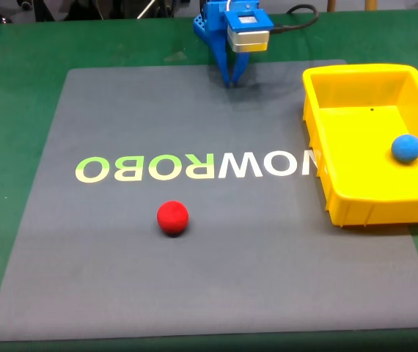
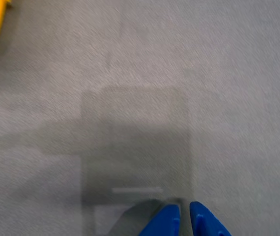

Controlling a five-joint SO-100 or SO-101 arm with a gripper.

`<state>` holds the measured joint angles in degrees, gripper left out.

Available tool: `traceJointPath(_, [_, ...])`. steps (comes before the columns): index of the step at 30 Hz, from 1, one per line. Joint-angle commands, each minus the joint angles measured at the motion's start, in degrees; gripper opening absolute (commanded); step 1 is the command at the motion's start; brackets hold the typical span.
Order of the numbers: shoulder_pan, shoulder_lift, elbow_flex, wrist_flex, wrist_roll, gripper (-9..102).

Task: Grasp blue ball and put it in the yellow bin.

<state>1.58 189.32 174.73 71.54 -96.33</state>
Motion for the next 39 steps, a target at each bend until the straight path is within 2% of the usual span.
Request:
traceJointPath(1, [2.3, 1.0, 2.6, 0.6, -1.6, 0])
traceJointPath(8, [2.2, 1.1, 2.8, 7.6, 0.3, 0])
traceJointPath(39, [3.3, 1.1, 2.9, 7.6, 0.1, 0])
